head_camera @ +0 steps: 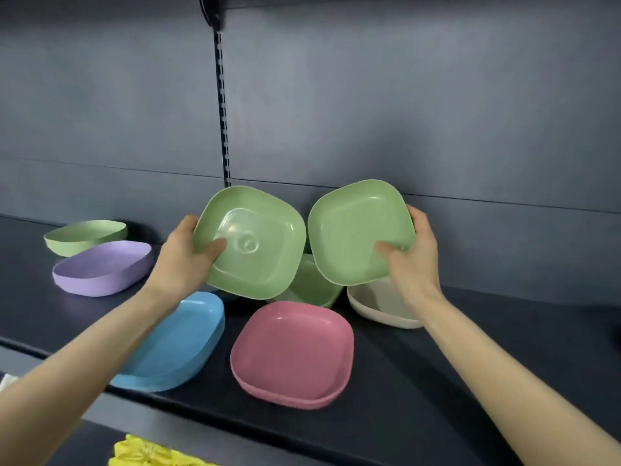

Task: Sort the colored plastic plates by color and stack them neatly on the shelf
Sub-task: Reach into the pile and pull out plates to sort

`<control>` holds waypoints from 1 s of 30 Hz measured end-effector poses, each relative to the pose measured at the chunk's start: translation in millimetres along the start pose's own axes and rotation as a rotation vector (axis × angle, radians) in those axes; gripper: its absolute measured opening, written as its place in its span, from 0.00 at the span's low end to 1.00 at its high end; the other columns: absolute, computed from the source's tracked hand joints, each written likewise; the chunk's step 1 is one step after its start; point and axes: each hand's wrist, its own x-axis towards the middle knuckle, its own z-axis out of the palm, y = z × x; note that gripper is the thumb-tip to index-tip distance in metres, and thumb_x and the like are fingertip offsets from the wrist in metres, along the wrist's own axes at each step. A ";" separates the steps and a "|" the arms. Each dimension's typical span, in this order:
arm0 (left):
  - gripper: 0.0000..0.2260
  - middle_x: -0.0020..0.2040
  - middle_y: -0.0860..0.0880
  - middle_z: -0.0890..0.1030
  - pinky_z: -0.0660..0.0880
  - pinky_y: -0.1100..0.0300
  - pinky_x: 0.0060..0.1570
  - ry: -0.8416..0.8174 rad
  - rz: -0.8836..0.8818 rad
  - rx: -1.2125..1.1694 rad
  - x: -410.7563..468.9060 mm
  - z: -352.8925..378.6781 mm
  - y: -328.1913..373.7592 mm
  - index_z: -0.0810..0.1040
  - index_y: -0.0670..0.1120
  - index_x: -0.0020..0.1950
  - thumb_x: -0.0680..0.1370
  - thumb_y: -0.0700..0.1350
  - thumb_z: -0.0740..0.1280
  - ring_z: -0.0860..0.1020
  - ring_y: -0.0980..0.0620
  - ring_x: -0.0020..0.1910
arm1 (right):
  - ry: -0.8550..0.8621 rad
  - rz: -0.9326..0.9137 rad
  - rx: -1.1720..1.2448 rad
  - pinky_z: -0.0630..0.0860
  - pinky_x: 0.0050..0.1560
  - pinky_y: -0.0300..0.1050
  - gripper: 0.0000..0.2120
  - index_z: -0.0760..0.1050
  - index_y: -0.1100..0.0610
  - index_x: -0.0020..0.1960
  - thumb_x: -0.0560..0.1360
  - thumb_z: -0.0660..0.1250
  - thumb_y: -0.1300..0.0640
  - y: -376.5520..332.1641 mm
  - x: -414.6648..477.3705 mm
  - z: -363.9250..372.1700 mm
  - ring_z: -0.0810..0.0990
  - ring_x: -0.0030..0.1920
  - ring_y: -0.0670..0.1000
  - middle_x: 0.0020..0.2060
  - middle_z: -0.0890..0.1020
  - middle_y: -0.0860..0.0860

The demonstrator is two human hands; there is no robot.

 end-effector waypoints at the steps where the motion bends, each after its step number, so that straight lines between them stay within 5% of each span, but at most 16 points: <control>1: 0.07 0.44 0.48 0.76 0.70 0.54 0.42 -0.031 -0.002 0.027 12.9 4.8 -5.8 0.70 0.43 0.52 0.77 0.41 0.66 0.74 0.44 0.46 | 0.021 0.007 -0.027 0.70 0.49 0.36 0.30 0.68 0.49 0.65 0.69 0.66 0.72 2.8 3.4 3.9 0.74 0.50 0.44 0.46 0.74 0.34; 8: 0.14 0.49 0.44 0.77 0.70 0.56 0.45 -0.360 0.091 0.222 85.9 46.3 -27.6 0.72 0.40 0.58 0.75 0.42 0.68 0.75 0.43 0.49 | 0.173 0.074 -0.119 0.71 0.44 0.32 0.29 0.68 0.48 0.64 0.69 0.66 0.71 12.5 16.3 22.6 0.75 0.49 0.41 0.46 0.74 0.34; 13: 0.11 0.46 0.44 0.77 0.69 0.59 0.40 -0.582 0.166 0.331 100.5 81.0 -30.8 0.74 0.39 0.53 0.74 0.44 0.68 0.76 0.44 0.46 | 0.251 0.089 -0.171 0.70 0.42 0.30 0.29 0.68 0.49 0.64 0.69 0.67 0.71 22.8 8.4 21.9 0.74 0.47 0.35 0.46 0.75 0.35; 18: 0.18 0.49 0.43 0.78 0.72 0.53 0.44 -0.603 0.340 0.604 105.8 96.0 -40.2 0.68 0.44 0.54 0.72 0.51 0.69 0.75 0.39 0.50 | 0.238 0.087 -0.223 0.71 0.41 0.28 0.28 0.68 0.49 0.64 0.69 0.67 0.71 29.9 8.9 23.0 0.74 0.46 0.33 0.46 0.75 0.35; 24: 0.27 0.43 0.48 0.75 0.66 0.57 0.39 -0.670 0.414 0.837 107.9 91.9 -34.9 0.68 0.45 0.50 0.65 0.61 0.74 0.72 0.45 0.42 | 0.183 0.079 -0.239 0.70 0.42 0.27 0.28 0.69 0.49 0.64 0.69 0.66 0.71 34.0 19.2 35.4 0.74 0.44 0.30 0.46 0.75 0.34; 30: 0.30 0.53 0.47 0.77 0.65 0.55 0.51 -0.657 0.587 0.990 103.3 102.5 -44.9 0.66 0.45 0.50 0.64 0.67 0.70 0.73 0.46 0.54 | 0.151 0.068 -0.232 0.72 0.51 0.41 0.28 0.69 0.51 0.64 0.68 0.67 0.72 36.7 32.3 52.8 0.75 0.51 0.46 0.46 0.75 0.35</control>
